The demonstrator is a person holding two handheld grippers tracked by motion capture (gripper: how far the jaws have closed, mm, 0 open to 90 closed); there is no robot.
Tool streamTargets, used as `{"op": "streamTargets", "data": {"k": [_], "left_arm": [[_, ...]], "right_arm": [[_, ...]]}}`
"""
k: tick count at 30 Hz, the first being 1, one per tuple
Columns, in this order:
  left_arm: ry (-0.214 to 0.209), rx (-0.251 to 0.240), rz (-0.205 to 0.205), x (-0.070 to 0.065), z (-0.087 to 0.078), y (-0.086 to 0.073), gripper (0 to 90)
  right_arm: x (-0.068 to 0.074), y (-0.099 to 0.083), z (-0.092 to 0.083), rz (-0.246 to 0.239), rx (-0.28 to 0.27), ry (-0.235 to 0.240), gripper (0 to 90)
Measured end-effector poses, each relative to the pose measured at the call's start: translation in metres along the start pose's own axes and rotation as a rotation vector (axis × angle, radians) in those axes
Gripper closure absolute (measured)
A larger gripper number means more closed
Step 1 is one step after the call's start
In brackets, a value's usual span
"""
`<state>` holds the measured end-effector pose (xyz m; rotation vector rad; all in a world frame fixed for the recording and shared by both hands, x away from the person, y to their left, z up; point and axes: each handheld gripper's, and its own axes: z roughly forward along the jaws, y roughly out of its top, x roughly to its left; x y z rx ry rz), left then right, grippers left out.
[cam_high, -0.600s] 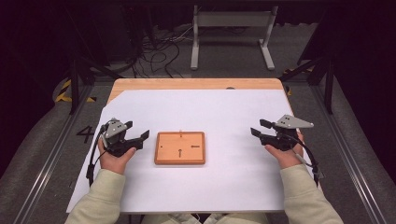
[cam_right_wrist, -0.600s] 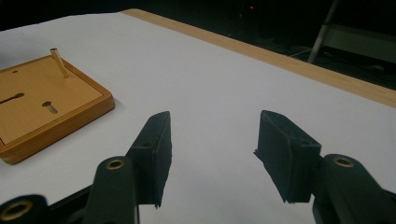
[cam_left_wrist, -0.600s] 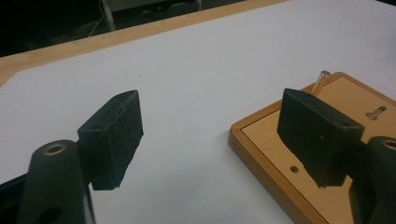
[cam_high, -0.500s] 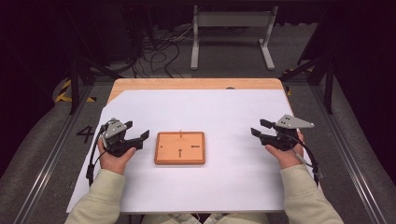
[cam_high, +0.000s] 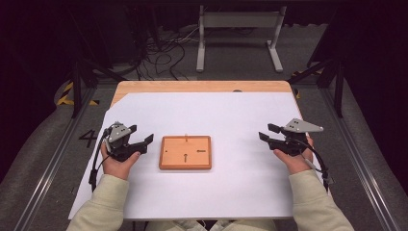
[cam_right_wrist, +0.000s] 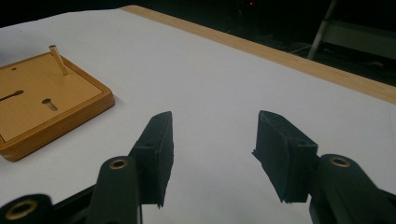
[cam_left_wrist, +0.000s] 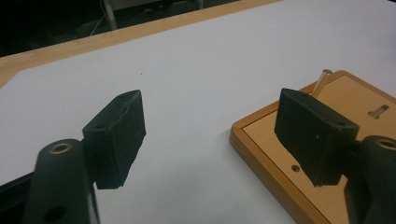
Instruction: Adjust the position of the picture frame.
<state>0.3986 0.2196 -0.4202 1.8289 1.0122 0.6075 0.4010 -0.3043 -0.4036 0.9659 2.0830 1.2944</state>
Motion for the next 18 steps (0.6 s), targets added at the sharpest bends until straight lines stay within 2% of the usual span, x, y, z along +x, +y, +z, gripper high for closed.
{"op": "streamTargets", "data": {"k": [2,3,4,5,6,7,13,18], "left_arm": [[0.003,0.003,0.003,0.000,0.000,0.000,28.2],[0.023,0.008,0.009,-0.001,-0.001,0.000,30.5],[0.063,0.034,0.030,-0.002,-0.002,0.001,46.3],[0.063,0.038,0.026,-0.002,-0.003,0.001,68.3],[0.041,0.037,0.014,0.000,-0.005,0.002,78.0],[0.040,0.031,0.008,0.001,-0.006,0.002,88.5],[0.038,0.016,0.015,0.001,-0.008,0.002,89.9],[0.028,0.084,0.018,0.002,0.002,0.000,90.0]], "right_arm": [[0.000,0.000,0.000,0.001,-0.002,0.002,47.6],[0.000,0.000,-0.001,0.004,-0.001,0.003,47.6],[0.000,0.000,-0.001,0.003,0.000,0.004,48.6],[0.000,0.000,-0.001,-0.003,0.002,0.003,51.3],[0.000,0.000,-0.001,-0.008,0.006,0.001,52.8],[0.000,0.000,-0.001,-0.013,0.009,0.003,53.7],[0.000,0.001,-0.003,-0.015,0.000,0.000,54.5],[-0.001,0.001,-0.004,-0.004,0.003,-0.002,54.5]]}}
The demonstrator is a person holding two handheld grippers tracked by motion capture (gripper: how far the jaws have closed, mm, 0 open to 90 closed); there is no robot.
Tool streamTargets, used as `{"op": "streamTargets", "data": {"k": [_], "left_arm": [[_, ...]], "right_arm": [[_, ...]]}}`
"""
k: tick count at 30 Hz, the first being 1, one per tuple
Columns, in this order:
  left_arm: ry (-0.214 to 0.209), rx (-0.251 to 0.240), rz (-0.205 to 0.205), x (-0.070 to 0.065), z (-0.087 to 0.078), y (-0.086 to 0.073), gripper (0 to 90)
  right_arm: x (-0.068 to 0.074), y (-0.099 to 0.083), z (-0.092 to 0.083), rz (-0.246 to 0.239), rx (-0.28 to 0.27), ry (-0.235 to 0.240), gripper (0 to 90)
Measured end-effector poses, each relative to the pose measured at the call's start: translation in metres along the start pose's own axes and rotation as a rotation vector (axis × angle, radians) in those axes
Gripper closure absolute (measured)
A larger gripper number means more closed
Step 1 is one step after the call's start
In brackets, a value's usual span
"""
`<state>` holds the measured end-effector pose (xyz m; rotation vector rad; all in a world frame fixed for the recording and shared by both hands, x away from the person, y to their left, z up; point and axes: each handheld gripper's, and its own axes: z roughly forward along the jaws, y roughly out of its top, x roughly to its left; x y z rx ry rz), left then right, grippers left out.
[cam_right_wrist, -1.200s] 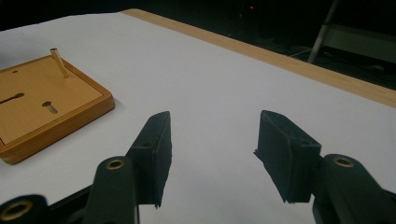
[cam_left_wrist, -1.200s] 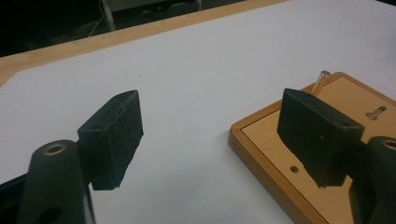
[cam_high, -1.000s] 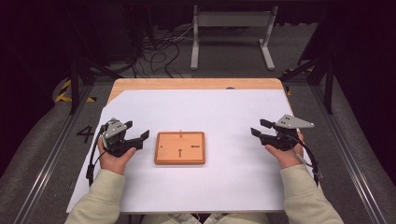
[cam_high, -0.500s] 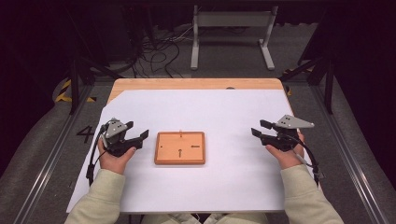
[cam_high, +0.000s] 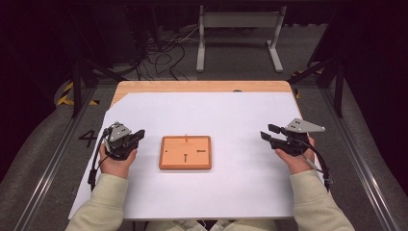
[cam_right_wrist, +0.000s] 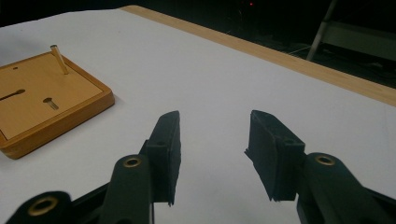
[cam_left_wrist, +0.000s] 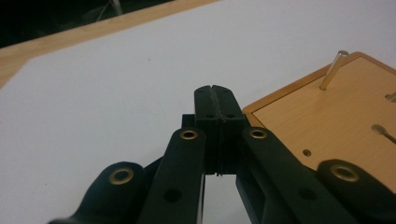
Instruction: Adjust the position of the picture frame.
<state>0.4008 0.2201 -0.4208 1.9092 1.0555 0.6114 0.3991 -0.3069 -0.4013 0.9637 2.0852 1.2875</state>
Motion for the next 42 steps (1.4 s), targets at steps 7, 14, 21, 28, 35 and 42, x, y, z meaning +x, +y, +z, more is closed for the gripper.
{"op": "streamTargets", "data": {"k": [7,14,21,28,35,42], "left_arm": [[-0.068,0.119,-0.005,-0.001,0.018,-0.002,90.0],[-0.134,0.237,-0.036,-0.006,0.036,-0.007,90.0],[-0.186,0.319,-0.023,-0.014,0.048,-0.008,90.0],[-0.199,0.343,-0.052,-0.015,0.050,-0.008,90.0],[-0.264,0.354,-0.025,-0.031,0.055,-0.004,90.0],[-0.290,0.353,0.018,-0.055,0.066,0.004,90.0]], "right_arm": [[-0.001,-0.001,-0.001,0.008,0.006,0.000,54.5],[0.000,-0.002,-0.001,0.006,0.019,-0.001,54.5],[-0.001,-0.003,-0.002,0.014,0.024,-0.003,54.2],[-0.001,-0.004,-0.003,0.019,0.023,-0.002,54.2],[-0.001,-0.004,-0.004,0.020,0.025,0.002,54.5],[-0.002,-0.006,-0.006,0.031,0.032,0.001,54.5]]}}
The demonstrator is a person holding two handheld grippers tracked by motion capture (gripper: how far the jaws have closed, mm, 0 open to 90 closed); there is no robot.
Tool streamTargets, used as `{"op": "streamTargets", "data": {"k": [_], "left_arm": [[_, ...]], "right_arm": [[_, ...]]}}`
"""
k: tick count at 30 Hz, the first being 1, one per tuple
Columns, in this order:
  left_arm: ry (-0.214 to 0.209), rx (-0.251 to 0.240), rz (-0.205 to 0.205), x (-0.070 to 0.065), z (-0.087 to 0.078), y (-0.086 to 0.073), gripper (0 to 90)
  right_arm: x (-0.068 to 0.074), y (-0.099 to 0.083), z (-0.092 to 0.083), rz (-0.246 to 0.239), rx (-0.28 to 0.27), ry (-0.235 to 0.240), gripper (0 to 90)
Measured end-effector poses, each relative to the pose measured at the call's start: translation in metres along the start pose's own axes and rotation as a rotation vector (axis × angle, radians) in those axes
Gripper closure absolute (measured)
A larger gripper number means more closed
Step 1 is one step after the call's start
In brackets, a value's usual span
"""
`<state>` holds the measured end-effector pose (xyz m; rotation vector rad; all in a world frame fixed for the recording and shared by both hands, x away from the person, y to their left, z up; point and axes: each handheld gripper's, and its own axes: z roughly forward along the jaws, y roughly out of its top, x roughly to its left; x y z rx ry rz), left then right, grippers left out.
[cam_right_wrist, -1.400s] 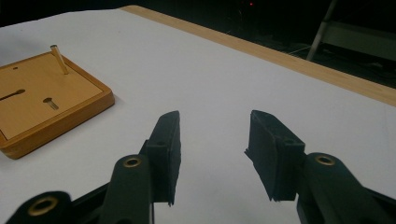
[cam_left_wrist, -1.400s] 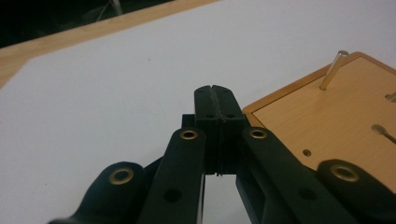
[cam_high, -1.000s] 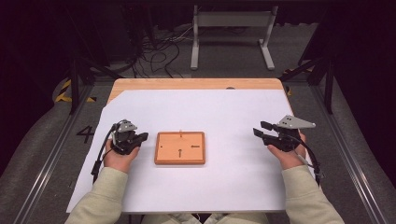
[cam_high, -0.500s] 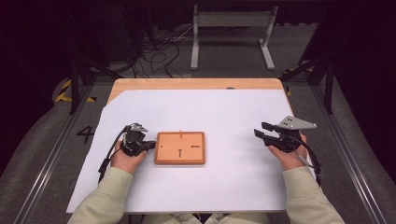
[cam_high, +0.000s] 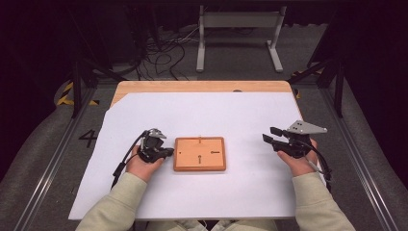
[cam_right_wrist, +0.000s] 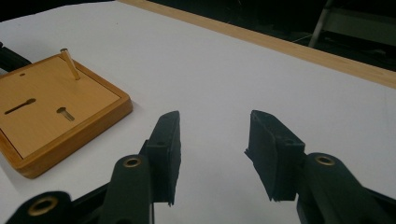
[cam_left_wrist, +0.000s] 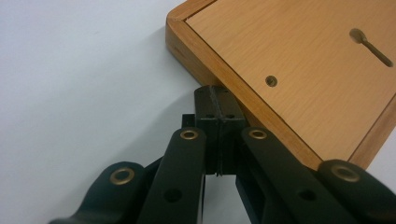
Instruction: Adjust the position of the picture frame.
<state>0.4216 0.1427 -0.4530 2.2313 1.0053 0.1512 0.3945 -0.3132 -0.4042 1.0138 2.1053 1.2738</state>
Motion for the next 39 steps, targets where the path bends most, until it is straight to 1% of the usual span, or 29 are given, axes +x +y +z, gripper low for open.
{"op": "streamTargets", "data": {"k": [4,7,9,12,13,14,16,17,18,19,20,22,23,24,25,26,27,28,29,30,31,33,35,36,37,38,39], "left_arm": [[-0.017,0.004,0.033,-0.012,0.007,0.005,90.0],[-0.023,0.004,0.042,-0.016,0.010,0.008,90.0],[-0.026,0.001,0.035,-0.018,0.011,0.009,90.0],[-0.030,0.001,0.052,-0.021,0.014,0.012,90.0],[-0.026,-0.005,0.052,-0.021,0.014,0.013,90.0],[-0.040,-0.018,0.045,-0.018,0.012,0.014,90.0],[-0.023,-0.043,0.033,-0.015,0.006,0.018,90.0],[-0.006,-0.050,0.039,-0.014,0.002,0.022,90.0],[0.008,-0.081,0.054,-0.014,-0.004,0.028,90.0],[0.004,-0.082,0.054,-0.014,-0.006,0.032,90.0],[0.004,-0.082,0.054,-0.014,-0.006,0.032,90.0],[0.019,-0.091,0.073,-0.016,-0.006,0.040,89.9],[0.011,-0.097,0.072,-0.016,-0.005,0.045,90.0],[0.017,-0.098,0.085,-0.016,-0.005,0.049,90.0],[0.025,-0.109,0.091,-0.016,-0.004,0.054,90.0],[0.017,-0.127,0.083,-0.015,-0.004,0.057,90.0],[0.010,-0.115,0.083,-0.014,-0.003,0.061,90.0],[0.017,-0.118,0.084,-0.013,-0.001,0.064,90.0],[0.017,-0.118,0.084,-0.013,-0.001,0.064,90.0],[0.019,-0.130,0.081,-0.012,0.001,0.067,90.0],[0.006,-0.139,0.072,-0.010,0.006,0.070,90.0],[0.004,-0.105,0.080,-0.006,0.012,0.073,90.0],[-0.009,-0.104,0.075,-0.003,0.020,0.077,90.0],[-0.011,-0.095,0.076,-0.002,0.023,0.079,90.0],[-0.017,-0.092,0.079,-0.002,0.029,0.080,90.0],[-0.017,-0.092,0.079,-0.002,0.029,0.080,90.0],[-0.012,-0.063,0.093,-0.003,0.033,0.080,90.0]], "right_arm": [[-0.001,-0.001,-0.002,0.005,0.000,0.000,54.6],[-0.002,-0.002,-0.003,0.008,0.001,-0.004,54.6],[-0.002,-0.002,-0.003,0.012,0.002,-0.005,54.6],[-0.002,-0.003,-0.003,0.012,0.004,-0.006,54.7],[-0.002,-0.003,-0.003,0.010,0.006,-0.004,54.7],[-0.002,-0.003,-0.003,0.010,0.007,-0.005,54.9],[-0.002,-0.004,-0.004,0.016,0.006,-0.001,55.4],[-0.002,-0.004,-0.004,0.016,0.005,-0.001,56.1],[-0.002,-0.004,-0.004,0.019,0.006,0.001,56.9],[-0.003,-0.005,-0.004,0.028,0.015,0.009,57.7],[-0.003,-0.005,-0.004,0.028,0.015,0.009,57.7],[-0.003,-0.006,-0.004,0.033,0.024,0.014,58.2],[-0.003,-0.006,-0.004,0.031,0.026,0.014,58.3],[-0.002,-0.006,-0.005,0.033,0.026,0.014,58.5],[-0.001,-0.006,-0.006,0.031,0.028,0.016,58.7],[0.000,-0.007,-0.007,0.025,0.028,0.016,59.2],[0.001,-0.007,-0.008,0.021,0.032,0.015,60.1],[0.002,-0.007,-0.009,0.019,0.034,0.019,61.1],[0.002,-0.007,-0.009,0.019,0.034,0.019,61.1],[0.004,-0.008,-0.011,0.016,0.043,0.025,64.2],[0.004,-0.008,-0.011,0.016,0.043,0.025,64.2],[0.005,-0.009,-0.013,0.007,0.049,0.038,69.6],[0.006,-0.010,-0.016,0.001,0.059,0.057,77.2],[0.007,-0.009,-0.017,0.003,0.064,0.073,80.5],[0.008,-0.009,-0.018,0.001,0.066,0.091,83.1],[0.008,-0.009,-0.018,0.001,0.066,0.091,83.1],[0.009,-0.008,-0.020,-0.007,0.070,0.108,85.3]]}}
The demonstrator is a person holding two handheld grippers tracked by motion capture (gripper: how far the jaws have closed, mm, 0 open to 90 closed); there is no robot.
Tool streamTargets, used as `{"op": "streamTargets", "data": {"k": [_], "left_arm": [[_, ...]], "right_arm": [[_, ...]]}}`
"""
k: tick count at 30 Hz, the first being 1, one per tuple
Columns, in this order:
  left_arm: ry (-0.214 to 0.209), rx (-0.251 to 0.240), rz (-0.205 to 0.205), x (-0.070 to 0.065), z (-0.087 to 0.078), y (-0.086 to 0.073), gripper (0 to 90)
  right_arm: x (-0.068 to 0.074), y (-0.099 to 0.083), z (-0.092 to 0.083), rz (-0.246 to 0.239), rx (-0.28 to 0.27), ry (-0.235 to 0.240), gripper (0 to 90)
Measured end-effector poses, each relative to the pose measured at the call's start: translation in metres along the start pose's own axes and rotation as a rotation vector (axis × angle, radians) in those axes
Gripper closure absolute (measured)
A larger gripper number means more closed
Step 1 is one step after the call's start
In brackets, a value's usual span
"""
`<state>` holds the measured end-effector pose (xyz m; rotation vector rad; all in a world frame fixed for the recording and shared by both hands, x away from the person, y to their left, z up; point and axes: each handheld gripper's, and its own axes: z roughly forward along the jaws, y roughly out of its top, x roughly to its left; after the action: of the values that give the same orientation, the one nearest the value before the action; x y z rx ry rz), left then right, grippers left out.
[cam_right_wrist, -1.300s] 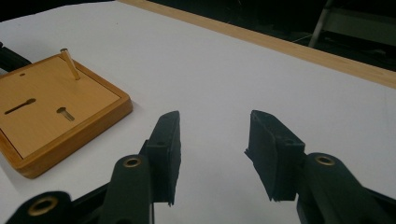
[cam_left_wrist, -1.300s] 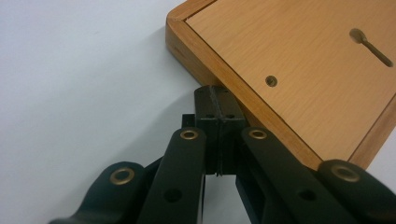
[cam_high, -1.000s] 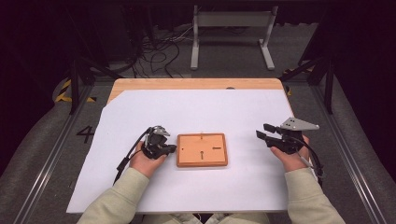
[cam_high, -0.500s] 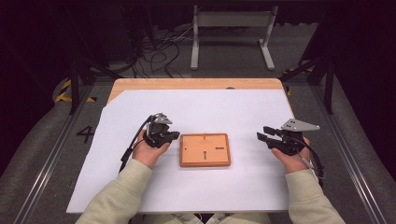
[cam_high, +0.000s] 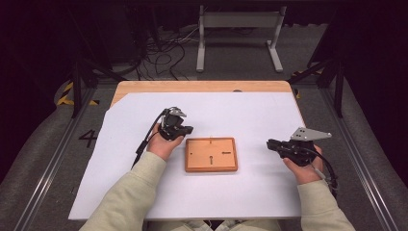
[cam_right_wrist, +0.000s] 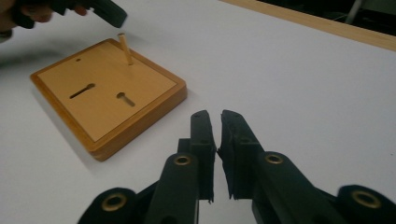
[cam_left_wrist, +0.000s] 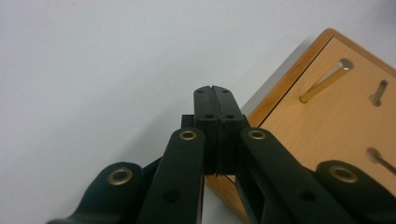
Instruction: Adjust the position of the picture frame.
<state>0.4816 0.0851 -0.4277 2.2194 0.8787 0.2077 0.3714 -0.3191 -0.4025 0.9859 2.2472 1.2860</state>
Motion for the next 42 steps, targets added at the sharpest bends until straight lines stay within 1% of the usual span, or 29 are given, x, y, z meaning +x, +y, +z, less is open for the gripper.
{"op": "streamTargets", "data": {"k": [2,5,6,10,13,14,15,16,17,18,20,21,23,24,25,27,28,29,30,31,32,33,34,35,36,37,40,41,42], "left_arm": [[0.011,0.035,0.019,-0.001,0.008,0.000,90.0],[0.005,0.070,0.018,0.000,0.016,-0.002,90.0],[0.019,0.074,0.029,0.000,0.018,-0.003,90.0],[0.020,0.074,0.035,0.000,0.015,-0.003,90.0],[0.007,0.089,0.032,0.000,0.014,-0.004,90.0],[-0.025,0.116,0.031,0.000,0.014,-0.006,90.0],[-0.025,0.116,0.031,0.000,0.014,-0.006,90.0],[-0.037,0.137,0.035,-0.002,0.015,-0.008,90.0],[-0.039,0.146,0.045,-0.005,0.015,-0.010,90.0],[-0.033,0.151,0.057,-0.007,0.014,-0.011,90.0],[-0.050,0.184,0.053,-0.013,0.007,-0.016,90.0],[-0.055,0.185,0.063,-0.014,0.005,-0.019,90.0],[-0.076,0.200,0.056,-0.016,-0.002,-0.025,90.0],[-0.078,0.199,0.071,-0.016,-0.004,-0.028,90.0],[-0.088,0.209,0.058,-0.019,-0.008,-0.032,90.0],[-0.098,0.209,0.061,-0.024,-0.013,-0.039,90.0],[-0.103,0.216,0.062,-0.029,-0.016,-0.043,90.0],[-0.097,0.215,0.068,-0.034,-0.018,-0.046,90.0],[-0.097,0.215,0.068,-0.034,-0.018,-0.046,90.0],[-0.097,0.217,0.085,-0.039,-0.021,-0.050,90.0],[-0.095,0.220,0.097,-0.043,-0.023,-0.052,90.0],[-0.092,0.220,0.094,-0.045,-0.025,-0.054,90.0],[-0.086,0.205,0.107,-0.045,-0.028,-0.054,90.0],[-0.086,0.193,0.102,-0.045,-0.031,-0.055,90.0],[-0.086,0.193,0.102,-0.045,-0.031,-0.055,90.0],[-0.087,0.182,0.084,-0.047,-0.035,-0.056,90.0],[-0.084,0.127,0.095,-0.045,-0.048,-0.060,90.0],[-0.087,0.122,0.093,-0.046,-0.051,-0.061,90.0],[-0.104,0.118,0.095,-0.047,-0.055,-0.064,90.0]], "right_arm": [[0.003,0.001,-0.002,-0.013,0.004,0.011,87.0],[0.007,0.001,-0.004,-0.030,0.007,0.021,88.3],[0.007,0.001,-0.004,-0.032,0.009,0.024,88.4],[0.009,0.002,-0.004,-0.036,0.011,0.036,90.0],[0.009,0.002,-0.004,-0.039,0.012,0.039,90.0],[0.011,0.003,-0.002,-0.043,0.015,0.048,90.0],[0.011,0.003,-0.002,-0.043,0.015,0.048,90.0],[0.012,0.004,-0.002,-0.045,0.017,0.053,90.0],[0.013,0.005,-0.001,-0.049,0.019,0.057,90.0],[0.014,0.006,0.000,-0.054,0.021,0.060,90.0],[0.016,0.007,0.000,-0.064,0.021,0.069,90.0],[0.018,0.008,0.001,-0.069,0.021,0.075,90.0],[0.021,0.008,0.001,-0.075,0.028,0.086,90.0],[0.022,0.009,0.002,-0.079,0.033,0.092,90.0],[0.024,0.009,0.002,-0.083,0.036,0.099,90.0],[0.028,0.008,0.004,-0.094,0.048,0.114,90.0],[0.030,0.008,0.006,-0.098,0.054,0.122,90.0],[0.032,0.009,0.008,-0.102,0.063,0.130,90.0],[0.032,0.009,0.008,-0.102,0.063,0.130,90.0],[0.034,0.009,0.009,-0.105,0.070,0.139,90.0],[0.038,0.009,0.013,-0.117,0.086,0.154,90.0],[0.042,0.009,0.017,-0.130,0.102,0.168,90.0],[0.045,0.010,0.019,-0.140,0.116,0.182,90.0],[0.049,0.010,0.023,-0.155,0.132,0.196,90.0],[0.049,0.010,0.023,-0.155,0.132,0.196,90.0],[0.053,0.010,0.026,-0.164,0.145,0.205,90.0],[0.064,0.009,0.035,-0.192,0.193,0.242,90.0],[0.067,0.008,0.039,-0.200,0.208,0.256,90.0],[0.069,0.007,0.041,-0.207,0.221,0.264,90.0]]}}
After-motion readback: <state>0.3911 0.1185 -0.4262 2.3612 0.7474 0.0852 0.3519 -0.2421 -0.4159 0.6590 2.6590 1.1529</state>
